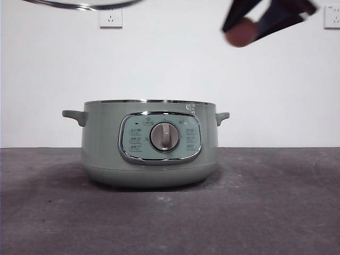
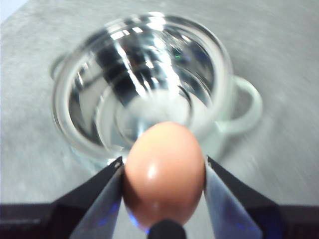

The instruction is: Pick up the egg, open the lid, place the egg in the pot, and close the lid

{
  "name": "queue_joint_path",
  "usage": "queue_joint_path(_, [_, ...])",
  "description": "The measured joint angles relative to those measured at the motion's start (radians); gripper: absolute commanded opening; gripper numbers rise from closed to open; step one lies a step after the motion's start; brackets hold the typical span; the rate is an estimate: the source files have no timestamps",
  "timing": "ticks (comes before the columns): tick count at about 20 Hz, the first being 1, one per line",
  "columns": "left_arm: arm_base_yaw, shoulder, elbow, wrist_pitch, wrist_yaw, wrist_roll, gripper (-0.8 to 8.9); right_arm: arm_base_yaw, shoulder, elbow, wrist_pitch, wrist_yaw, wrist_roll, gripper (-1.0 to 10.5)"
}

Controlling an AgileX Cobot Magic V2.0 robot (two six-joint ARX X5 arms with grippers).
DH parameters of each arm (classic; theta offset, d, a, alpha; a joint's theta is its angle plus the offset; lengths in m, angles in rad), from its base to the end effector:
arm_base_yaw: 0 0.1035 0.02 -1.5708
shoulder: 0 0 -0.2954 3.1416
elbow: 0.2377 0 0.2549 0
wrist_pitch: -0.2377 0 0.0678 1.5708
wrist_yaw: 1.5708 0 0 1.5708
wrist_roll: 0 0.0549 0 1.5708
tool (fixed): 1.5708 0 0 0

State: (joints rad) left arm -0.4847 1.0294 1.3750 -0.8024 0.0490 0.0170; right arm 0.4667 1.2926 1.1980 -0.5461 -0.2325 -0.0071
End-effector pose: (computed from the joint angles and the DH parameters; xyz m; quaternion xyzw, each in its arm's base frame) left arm 0.1674 -0.0912 0.4430 0.0569 0.2189 -0.2587 0.9391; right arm 0.2518 0.1410 0.3514 -0.0400 0.3116 0.3262 0.8916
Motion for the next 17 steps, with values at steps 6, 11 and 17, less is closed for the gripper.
queue_joint_path(6, [0.0, -0.154, 0.0, -0.145, -0.029, 0.001, -0.08, 0.095, 0.361, 0.293, 0.029, 0.001, 0.0, -0.1])
queue_joint_path(11, [0.0, -0.204, 0.0, -0.189, -0.031, -0.002, -0.08, 0.15, 0.625, 0.428, 0.061, 0.073, -0.036, -0.1])
queue_joint_path(17, [0.0, -0.204, 0.0, -0.207, -0.028, -0.002, -0.08, 0.206, 0.736, 0.429, 0.127, 0.174, -0.122, -0.1])
